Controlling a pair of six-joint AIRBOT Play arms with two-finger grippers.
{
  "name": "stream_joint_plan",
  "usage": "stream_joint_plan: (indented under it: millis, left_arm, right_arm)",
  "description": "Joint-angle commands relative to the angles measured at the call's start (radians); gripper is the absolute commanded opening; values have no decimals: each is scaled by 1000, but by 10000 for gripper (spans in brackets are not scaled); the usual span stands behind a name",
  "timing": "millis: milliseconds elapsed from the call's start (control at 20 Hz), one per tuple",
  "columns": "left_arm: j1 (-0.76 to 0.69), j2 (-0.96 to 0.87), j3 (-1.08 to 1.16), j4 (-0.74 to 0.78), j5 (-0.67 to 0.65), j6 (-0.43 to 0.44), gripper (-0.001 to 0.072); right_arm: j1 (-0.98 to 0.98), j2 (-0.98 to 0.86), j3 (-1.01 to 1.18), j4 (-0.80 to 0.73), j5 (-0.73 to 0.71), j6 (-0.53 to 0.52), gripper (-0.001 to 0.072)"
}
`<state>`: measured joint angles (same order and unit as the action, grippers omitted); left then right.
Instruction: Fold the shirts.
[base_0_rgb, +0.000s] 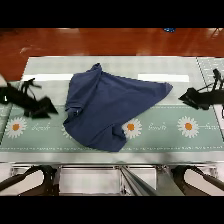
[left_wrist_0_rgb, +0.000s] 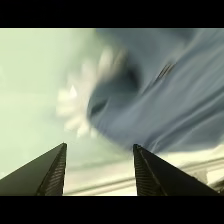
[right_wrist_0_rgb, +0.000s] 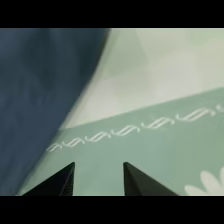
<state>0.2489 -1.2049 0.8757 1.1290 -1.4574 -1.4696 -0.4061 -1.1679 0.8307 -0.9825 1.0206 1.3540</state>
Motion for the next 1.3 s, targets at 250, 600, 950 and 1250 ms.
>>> stream_joint_plan:
  millis: [250, 600, 950, 1250]
  left_arm:
    - [-116, 232, -478, -222, 107, -45, 506]
    - [-433, 227, -536, -353, 409, -257, 506]
    - [-759, 161, -541, -408, 843, -467, 501]
    - [-703, 148, -488, -408, 881, -392, 13]
  right_arm:
    - [-9, 121, -179, 144, -87, -103, 366]
    - [-8, 121, -179, 147, -53, -119, 366]
    - [-9, 121, -179, 151, 0, -140, 366]
    - [-25, 95, -128, 116, -128, -97, 366]
